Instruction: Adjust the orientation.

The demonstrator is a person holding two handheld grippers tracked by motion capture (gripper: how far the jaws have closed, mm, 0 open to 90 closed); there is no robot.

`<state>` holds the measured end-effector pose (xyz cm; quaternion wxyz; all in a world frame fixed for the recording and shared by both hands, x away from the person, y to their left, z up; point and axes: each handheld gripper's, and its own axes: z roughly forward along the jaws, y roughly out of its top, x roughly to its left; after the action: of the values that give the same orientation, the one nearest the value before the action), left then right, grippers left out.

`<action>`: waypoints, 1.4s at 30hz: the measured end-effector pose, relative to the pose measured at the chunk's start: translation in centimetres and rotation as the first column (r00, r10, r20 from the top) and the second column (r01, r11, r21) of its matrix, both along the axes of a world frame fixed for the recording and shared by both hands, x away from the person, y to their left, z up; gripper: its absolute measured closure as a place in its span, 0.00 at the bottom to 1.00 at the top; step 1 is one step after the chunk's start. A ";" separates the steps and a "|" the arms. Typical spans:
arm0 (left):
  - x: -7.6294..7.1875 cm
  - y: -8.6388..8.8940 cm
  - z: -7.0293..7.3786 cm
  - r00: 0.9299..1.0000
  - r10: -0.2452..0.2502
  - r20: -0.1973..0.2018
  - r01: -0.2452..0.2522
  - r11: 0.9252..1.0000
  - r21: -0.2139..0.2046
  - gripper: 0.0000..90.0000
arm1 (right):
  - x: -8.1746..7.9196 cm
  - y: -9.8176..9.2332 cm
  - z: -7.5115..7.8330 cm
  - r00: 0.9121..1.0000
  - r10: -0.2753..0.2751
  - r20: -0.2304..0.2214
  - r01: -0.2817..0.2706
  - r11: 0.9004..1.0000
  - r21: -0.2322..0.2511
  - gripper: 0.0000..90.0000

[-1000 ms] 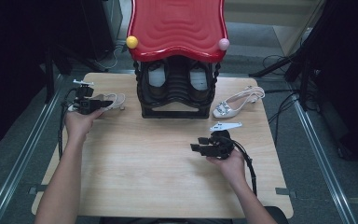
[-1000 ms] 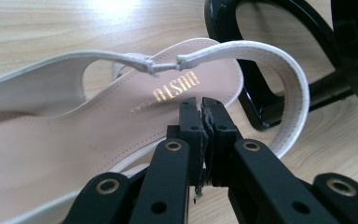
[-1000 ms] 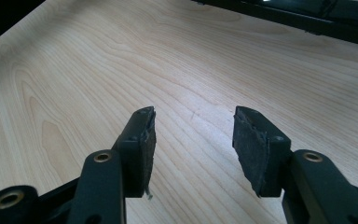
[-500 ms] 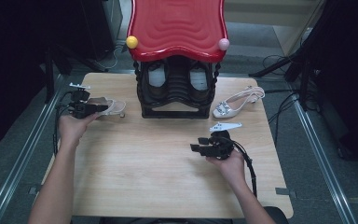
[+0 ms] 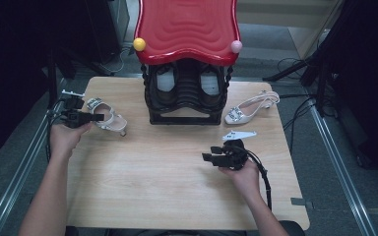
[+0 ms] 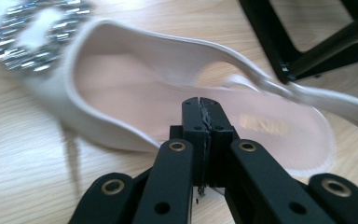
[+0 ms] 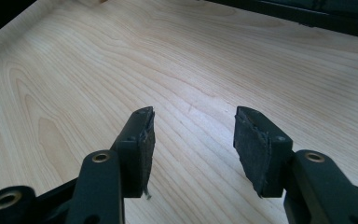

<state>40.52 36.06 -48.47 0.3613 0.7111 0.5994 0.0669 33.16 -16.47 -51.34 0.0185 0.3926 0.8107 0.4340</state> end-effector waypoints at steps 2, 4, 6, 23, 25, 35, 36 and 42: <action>-0.1 0.5 0.1 1.000 0.011 -0.004 -0.011 1.000 0.012 1.00 | -0.1 -0.2 0.0 1.000 -0.009 0.000 0.009 1.000 0.002 0.55; -0.1 0.7 0.2 1.000 0.021 -0.003 -0.021 1.000 0.021 1.00 | -0.2 -0.4 0.0 1.000 -0.013 0.001 0.013 1.000 0.002 0.55; -0.1 0.9 0.3 1.000 0.027 -0.002 -0.027 0.998 0.048 1.00 | -0.3 -0.6 0.0 1.000 -0.018 -0.003 0.018 1.000 0.001 0.55; -1.0 0.9 0.6 0.995 0.103 0.010 -0.103 0.995 0.015 0.65 | -0.4 -0.7 -0.1 1.000 -0.014 0.002 0.014 1.000 0.001 0.55; -1.1 0.8 0.1 0.994 0.109 0.003 -0.109 0.994 0.013 0.63 | -0.4 -0.6 -0.1 1.000 -0.015 0.000 0.015 1.000 0.003 0.55; -1.0 0.3 -1.6 0.986 0.167 -0.008 -0.165 0.983 0.085 0.60 | -0.1 0.2 -0.2 1.000 0.010 0.000 -0.010 1.000 0.005 0.55; -1.0 0.6 -1.7 0.986 0.166 -0.026 -0.164 0.985 0.062 0.60 | 0.0 0.3 -0.3 1.000 0.008 -0.002 -0.008 1.000 0.006 0.55; -0.9 1.3 -1.7 0.986 0.163 -0.043 -0.161 0.986 0.051 0.78 | 0.2 0.6 -0.2 1.000 0.021 -0.008 -0.021 1.000 -0.002 0.54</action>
<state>39.57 37.33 -50.12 0.3235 0.6699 0.6617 0.0937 33.34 -15.85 -51.56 0.0113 0.3858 0.8152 0.4319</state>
